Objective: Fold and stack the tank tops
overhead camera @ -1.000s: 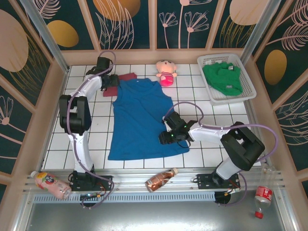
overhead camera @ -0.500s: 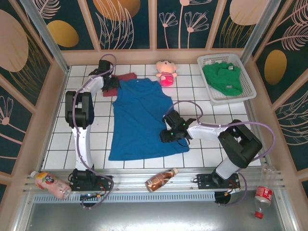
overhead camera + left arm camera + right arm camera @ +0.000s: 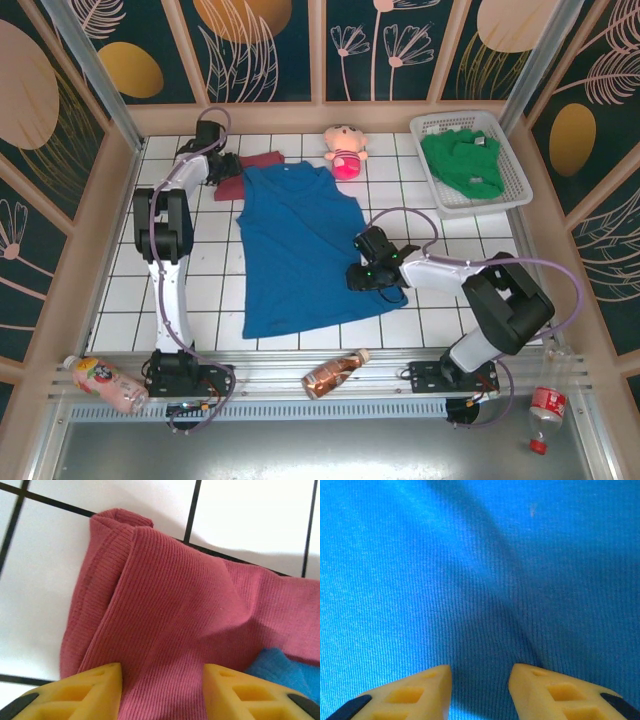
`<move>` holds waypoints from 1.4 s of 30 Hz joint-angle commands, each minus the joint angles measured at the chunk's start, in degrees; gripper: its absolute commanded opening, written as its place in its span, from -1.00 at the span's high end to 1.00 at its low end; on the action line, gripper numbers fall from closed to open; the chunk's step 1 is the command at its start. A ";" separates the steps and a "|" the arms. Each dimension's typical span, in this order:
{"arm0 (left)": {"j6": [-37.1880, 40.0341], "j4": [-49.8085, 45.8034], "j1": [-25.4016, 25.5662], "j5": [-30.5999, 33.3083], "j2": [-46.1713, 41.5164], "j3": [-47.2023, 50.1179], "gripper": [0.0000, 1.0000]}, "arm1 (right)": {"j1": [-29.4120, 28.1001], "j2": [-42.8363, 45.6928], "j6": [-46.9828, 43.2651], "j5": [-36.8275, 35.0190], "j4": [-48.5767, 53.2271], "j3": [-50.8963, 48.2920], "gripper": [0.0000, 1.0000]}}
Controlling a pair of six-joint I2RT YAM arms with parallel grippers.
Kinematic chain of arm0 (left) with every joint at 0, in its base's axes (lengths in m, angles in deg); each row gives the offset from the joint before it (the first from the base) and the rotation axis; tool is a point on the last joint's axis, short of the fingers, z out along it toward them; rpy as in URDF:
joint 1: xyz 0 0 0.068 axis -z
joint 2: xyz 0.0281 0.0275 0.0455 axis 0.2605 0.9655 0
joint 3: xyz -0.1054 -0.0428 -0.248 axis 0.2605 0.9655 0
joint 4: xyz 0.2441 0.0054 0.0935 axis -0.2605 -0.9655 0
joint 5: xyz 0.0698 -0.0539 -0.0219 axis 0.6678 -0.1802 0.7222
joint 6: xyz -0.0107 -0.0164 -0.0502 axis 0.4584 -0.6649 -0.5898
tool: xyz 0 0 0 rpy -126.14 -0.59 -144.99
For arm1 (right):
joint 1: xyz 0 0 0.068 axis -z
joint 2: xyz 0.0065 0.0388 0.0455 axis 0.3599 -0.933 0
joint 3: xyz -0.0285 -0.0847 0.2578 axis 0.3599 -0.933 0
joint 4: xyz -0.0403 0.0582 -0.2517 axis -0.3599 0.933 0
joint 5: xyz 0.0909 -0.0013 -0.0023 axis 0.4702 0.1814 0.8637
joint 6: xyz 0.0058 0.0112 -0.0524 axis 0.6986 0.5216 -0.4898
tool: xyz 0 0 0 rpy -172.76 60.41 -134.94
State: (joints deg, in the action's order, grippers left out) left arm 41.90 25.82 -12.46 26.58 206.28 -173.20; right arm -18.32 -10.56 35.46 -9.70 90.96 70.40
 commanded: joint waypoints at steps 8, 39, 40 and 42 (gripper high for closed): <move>4.23 -7.43 0.00 5.40 6.59 -5.70 0.20 | 4.85 1.01 6.08 -7.53 18.47 -5.31 0.25; 2.34 -10.35 1.66 -4.15 -9.57 -1.80 -0.09 | 11.72 3.90 6.40 -5.58 6.45 3.38 0.09; 2.38 -10.02 2.83 -5.63 -11.56 0.88 -0.08 | 11.73 2.80 6.96 -5.10 4.79 2.71 0.09; 2.02 -9.03 5.45 -6.92 -15.13 6.28 -0.08 | 11.82 1.02 6.72 -5.05 2.75 2.19 0.08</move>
State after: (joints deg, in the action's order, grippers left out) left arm 45.20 17.32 -10.91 24.48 197.17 -171.72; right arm -6.96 -7.65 40.79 -17.16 99.75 74.01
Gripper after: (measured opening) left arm 0.541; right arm 0.458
